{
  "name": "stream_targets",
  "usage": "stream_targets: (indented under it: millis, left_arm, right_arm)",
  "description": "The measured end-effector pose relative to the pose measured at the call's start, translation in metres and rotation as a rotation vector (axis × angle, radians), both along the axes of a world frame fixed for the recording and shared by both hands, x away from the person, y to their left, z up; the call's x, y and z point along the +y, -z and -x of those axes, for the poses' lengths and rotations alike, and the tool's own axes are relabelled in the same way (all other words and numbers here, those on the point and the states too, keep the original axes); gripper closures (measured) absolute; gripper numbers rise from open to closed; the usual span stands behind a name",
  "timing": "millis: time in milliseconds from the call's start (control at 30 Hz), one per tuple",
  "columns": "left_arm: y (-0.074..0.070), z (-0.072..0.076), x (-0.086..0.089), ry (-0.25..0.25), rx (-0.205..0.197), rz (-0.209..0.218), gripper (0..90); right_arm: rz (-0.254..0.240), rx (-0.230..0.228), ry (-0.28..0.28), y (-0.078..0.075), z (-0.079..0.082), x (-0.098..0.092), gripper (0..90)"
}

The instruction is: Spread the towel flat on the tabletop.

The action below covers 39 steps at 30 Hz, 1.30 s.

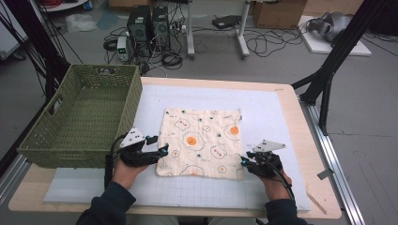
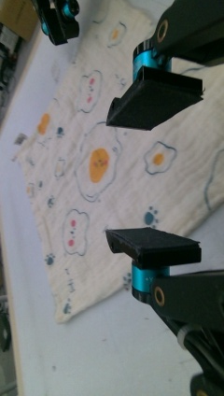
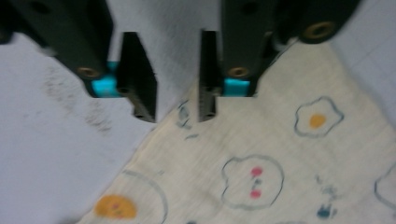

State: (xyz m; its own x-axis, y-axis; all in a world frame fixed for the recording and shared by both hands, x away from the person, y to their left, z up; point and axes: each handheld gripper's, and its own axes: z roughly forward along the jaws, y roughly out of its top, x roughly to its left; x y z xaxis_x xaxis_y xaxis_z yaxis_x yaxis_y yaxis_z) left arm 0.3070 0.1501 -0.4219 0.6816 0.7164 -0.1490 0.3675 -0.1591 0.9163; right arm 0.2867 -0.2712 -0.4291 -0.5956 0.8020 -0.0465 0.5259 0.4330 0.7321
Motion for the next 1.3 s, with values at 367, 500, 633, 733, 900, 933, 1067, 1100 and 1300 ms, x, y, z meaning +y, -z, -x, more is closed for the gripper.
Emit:
stream_targets:
  millis: [367, 500, 633, 733, 900, 933, 1067, 1100, 1300]
  left_arm:
    - [-0.010, -0.003, 0.003, -0.012, -0.097, 0.065, 18.0]
    - [-0.009, 0.001, 0.003, -0.006, -0.123, 0.068, 18.0]
    - [-0.009, 0.003, 0.001, 0.006, -0.126, 0.073, 18.0]
    - [-0.008, 0.005, -0.003, 0.020, -0.133, 0.068, 18.0]
    - [-0.008, 0.005, -0.003, 0.035, -0.136, 0.073, 18.0]
    - [-0.009, 0.005, -0.003, 0.033, -0.137, 0.078, 18.1]
    - [-0.008, 0.005, -0.003, 0.034, -0.135, 0.082, 18.0]
    - [-0.007, 0.005, -0.003, 0.035, -0.130, 0.080, 18.0]
    - [-0.006, 0.004, -0.004, 0.031, -0.121, 0.077, 18.0]
  right_arm:
    - [-0.088, -0.185, 0.060, -0.022, 0.006, -0.023, 21.8]
    - [-0.098, -0.199, 0.054, -0.025, 0.011, -0.027, 12.4]
    - [-0.106, -0.194, 0.040, -0.024, 0.011, -0.029, 11.7]
    - [-0.106, -0.177, 0.033, -0.020, 0.010, -0.027, 11.7]
    - [-0.119, -0.199, 0.043, -0.022, 0.009, -0.028, 11.1]
    - [-0.122, -0.198, 0.050, -0.022, 0.010, -0.029, 11.1]
    - [-0.136, -0.196, 0.057, -0.021, 0.011, -0.031, 11.1]
    - [-0.136, -0.197, 0.055, -0.020, 0.010, -0.031, 11.1]
    - [-0.138, -0.179, 0.049, -0.017, 0.009, -0.030, 11.1]
